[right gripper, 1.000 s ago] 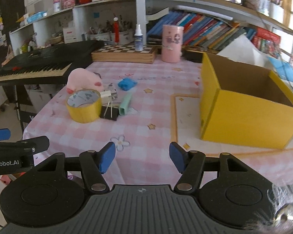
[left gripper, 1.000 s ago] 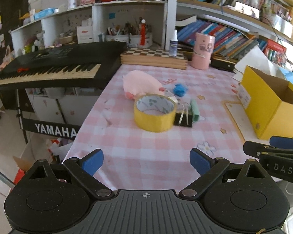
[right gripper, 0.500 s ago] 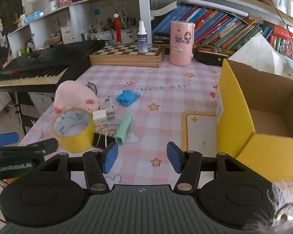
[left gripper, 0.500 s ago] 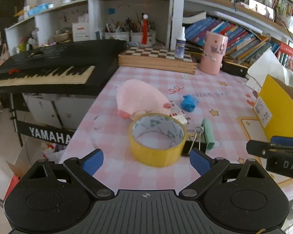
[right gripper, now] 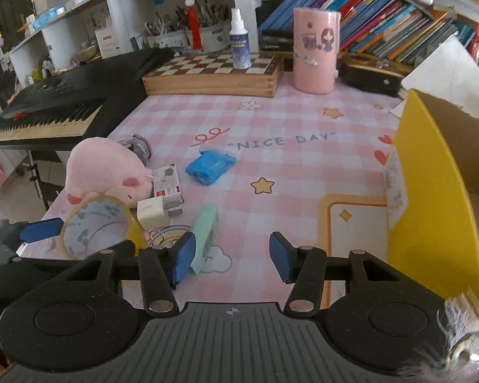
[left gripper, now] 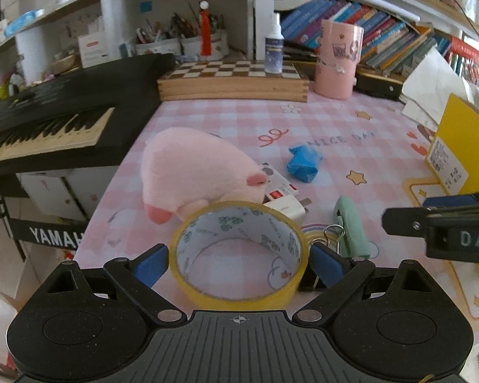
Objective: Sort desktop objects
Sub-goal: 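Grasp the yellow tape roll with the left tool while the right tool grasps the mint green stick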
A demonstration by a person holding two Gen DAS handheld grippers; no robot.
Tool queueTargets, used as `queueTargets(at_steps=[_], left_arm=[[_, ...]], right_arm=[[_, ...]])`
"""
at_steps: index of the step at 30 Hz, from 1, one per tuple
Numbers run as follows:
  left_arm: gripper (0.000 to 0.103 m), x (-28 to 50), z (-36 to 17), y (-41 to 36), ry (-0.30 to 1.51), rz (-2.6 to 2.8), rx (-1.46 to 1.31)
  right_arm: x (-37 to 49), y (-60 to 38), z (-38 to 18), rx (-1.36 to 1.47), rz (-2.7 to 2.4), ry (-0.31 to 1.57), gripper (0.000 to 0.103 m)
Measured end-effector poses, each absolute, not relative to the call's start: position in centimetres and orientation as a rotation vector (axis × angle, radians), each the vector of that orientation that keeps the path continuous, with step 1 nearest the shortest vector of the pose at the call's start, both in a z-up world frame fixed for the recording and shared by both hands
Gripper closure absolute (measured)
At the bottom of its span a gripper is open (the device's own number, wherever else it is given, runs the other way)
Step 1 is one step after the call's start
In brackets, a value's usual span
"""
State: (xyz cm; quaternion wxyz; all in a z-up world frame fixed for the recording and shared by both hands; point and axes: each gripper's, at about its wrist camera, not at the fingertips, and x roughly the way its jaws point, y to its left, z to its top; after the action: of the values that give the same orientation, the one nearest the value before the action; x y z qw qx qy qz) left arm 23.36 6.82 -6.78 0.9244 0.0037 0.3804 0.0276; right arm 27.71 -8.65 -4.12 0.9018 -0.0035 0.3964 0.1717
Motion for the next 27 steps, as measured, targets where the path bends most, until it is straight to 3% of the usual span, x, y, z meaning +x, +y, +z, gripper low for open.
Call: queueTargets(at_steps=[10,19,21,23,27], left_arm=[[0.011,24.7,-7.8,7.4,0.802,0.058,-0.022],[0.011,23.1,-7.3,8.4,0.838,0.074,-0.076],[0.011,22.8,-7.3,8.4,0.839,0.069,-0.084],[0.011,22.6,-7.2,8.4,0.836,0.067,-0.091],[0.011,22.3,-6.3,8.5,0.801,0.074,-0.11]], right_arm=[[30.8,-6.8,-5.9,-0.017,0.43,0.887,0.054],[31.7,-4.9,-7.6,-0.09,0.481,0.916,0.061],[31.5,-4.6,-7.8,-0.132,0.492,0.889,0.066],[31.5,-4.5,-7.9,-0.172,0.491,0.866,0.083],[31.5,-5.4,-7.4,-0.142,0.476,0.848,0.084]])
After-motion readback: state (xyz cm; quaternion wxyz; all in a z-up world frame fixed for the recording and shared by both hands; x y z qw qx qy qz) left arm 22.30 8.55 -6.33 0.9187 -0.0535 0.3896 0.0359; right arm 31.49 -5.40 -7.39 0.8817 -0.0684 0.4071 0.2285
